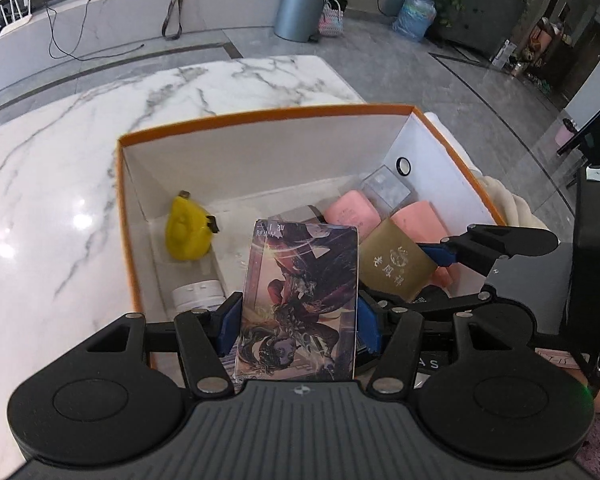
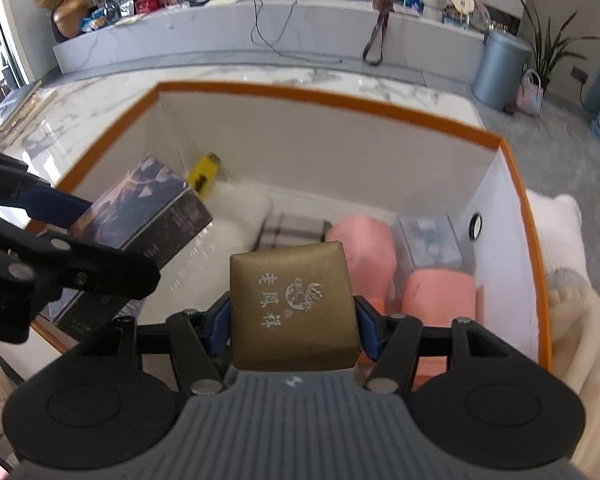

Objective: Organize rigid objects
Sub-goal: 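Lower the tan box into the box with the right gripper while the left lowers the card box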

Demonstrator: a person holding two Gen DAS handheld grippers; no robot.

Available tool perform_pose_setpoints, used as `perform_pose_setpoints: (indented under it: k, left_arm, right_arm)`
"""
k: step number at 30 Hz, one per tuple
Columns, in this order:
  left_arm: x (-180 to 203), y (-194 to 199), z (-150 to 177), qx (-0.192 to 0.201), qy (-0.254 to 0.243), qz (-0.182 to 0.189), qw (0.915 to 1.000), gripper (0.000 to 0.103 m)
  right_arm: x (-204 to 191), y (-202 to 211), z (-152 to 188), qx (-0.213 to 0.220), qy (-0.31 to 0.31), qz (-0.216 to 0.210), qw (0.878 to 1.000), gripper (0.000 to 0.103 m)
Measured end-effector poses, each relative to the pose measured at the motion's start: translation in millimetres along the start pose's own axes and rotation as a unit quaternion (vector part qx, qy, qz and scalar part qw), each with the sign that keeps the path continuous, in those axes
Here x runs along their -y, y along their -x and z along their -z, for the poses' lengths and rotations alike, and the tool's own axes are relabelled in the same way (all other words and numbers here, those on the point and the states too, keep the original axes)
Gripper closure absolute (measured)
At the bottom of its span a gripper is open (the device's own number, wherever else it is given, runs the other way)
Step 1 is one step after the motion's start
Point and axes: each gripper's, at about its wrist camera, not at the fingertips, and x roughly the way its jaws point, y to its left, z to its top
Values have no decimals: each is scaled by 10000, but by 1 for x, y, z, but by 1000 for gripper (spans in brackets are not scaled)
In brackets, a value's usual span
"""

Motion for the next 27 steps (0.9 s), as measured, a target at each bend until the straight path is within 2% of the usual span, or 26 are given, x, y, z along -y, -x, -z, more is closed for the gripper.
perform_pose_setpoints:
  k: [5, 10, 14, 18, 20, 27]
  left_arm:
    - [-2, -8, 3, -69, 80, -23, 9999, 36]
    - [-4, -14, 4, -143, 138, -62, 9998, 36]
    - [-3, -14, 5, -126, 124, -58, 9998, 36]
    - [-1, -14, 5, -90, 24, -149, 9998, 36]
    - [2, -13, 4, -80, -39, -182, 9998, 36]
    - [7, -15, 0, -12, -136, -216, 9997, 36]
  right_arm:
    - [2, -11, 3, -223, 6, 178, 9996, 42]
    - [9, -12, 3, -282, -174, 149, 9993, 43]
    - [9, -11, 4, -229, -235, 203, 9993, 42]
    - [2, -6, 5, -95, -42, 447, 9989, 38]
    - [1, -4, 5, -48, 42, 574, 9983, 32]
    - [5, 8, 4, 325, -26, 685, 9971, 32]
